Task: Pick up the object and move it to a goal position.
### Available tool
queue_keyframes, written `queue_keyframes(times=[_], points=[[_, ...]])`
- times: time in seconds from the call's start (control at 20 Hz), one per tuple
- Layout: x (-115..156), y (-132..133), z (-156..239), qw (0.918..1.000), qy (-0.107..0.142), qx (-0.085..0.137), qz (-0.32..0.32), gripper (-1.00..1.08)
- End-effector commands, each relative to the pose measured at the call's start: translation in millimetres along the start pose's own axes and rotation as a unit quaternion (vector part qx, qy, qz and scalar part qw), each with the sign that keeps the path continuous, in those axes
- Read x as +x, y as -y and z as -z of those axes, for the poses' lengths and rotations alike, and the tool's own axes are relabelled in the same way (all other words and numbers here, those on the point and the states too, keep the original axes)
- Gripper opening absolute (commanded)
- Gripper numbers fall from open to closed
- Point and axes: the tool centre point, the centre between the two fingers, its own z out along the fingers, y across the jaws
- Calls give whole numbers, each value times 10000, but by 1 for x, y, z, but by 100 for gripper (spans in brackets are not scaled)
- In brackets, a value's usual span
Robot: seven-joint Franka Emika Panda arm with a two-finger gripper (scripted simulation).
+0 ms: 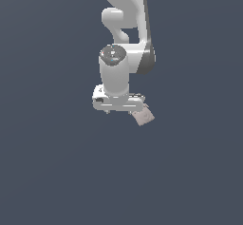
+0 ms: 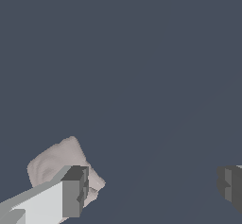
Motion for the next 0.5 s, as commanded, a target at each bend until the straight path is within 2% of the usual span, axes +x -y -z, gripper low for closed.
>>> queue_keyframes(times=[0.0,0.45], points=[[-2,2,-2,10000,19,76,-51,108],[-15,16,-14,9973,137,592,-410,108]])
